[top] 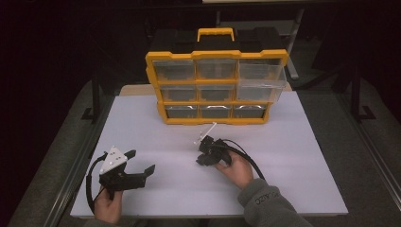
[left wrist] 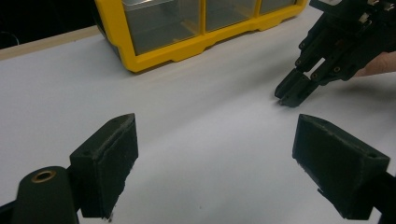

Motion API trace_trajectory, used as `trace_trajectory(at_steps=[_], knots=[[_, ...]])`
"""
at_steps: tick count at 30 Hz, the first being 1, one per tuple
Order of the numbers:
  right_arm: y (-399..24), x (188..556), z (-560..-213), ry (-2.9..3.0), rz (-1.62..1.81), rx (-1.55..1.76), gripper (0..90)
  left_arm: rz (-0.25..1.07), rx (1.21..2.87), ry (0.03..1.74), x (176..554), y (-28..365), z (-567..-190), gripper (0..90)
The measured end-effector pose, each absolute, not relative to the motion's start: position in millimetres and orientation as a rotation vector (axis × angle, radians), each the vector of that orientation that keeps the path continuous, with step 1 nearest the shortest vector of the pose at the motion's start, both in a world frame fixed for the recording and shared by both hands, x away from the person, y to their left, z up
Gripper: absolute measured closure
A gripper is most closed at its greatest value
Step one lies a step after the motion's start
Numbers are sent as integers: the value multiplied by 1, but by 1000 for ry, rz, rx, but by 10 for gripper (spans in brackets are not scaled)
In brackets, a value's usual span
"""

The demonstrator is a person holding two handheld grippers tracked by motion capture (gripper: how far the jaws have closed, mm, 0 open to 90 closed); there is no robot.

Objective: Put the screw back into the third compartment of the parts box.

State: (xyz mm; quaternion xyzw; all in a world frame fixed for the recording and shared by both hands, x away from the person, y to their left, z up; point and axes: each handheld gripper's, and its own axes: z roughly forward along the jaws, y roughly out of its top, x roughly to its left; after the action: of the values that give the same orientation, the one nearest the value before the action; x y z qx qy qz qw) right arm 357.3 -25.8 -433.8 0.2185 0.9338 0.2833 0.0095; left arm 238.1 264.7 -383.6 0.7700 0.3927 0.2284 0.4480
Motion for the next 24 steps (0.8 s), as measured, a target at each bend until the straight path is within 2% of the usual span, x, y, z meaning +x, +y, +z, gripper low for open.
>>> trace_trajectory(at_steps=[7, 24], knots=[[-27, 360, -435, 2909, 903, 688, 860, 568, 1904, 968, 238, 265, -383, 138], [-32, 356, -426, 2962, 929, 701, 868, 566, 1906, 971, 238, 265, -384, 138]])
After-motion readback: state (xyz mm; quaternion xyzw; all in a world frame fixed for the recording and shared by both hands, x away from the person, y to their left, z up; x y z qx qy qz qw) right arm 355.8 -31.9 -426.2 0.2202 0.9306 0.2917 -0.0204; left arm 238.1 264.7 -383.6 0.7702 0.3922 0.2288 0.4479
